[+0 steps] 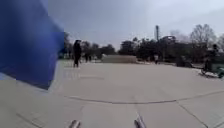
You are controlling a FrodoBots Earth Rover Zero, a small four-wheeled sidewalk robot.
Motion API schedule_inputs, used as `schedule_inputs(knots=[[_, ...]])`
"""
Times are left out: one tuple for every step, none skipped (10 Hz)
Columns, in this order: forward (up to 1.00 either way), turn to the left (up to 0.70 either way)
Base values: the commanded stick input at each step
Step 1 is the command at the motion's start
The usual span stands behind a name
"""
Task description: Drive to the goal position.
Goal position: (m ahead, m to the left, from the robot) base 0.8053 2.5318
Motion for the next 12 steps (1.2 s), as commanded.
schedule_inputs(knots=[[0.85,0.01],[0.85,0.01],[0.85,-0.04],[0.85,-0.12],[0.85,-0.21],[0.85,-0.30],[0.85,-0.32],[0.85,-0.15],[0.85,0.01],[0.85,0.01],[0.85,0.01],[0.85,0.01]])
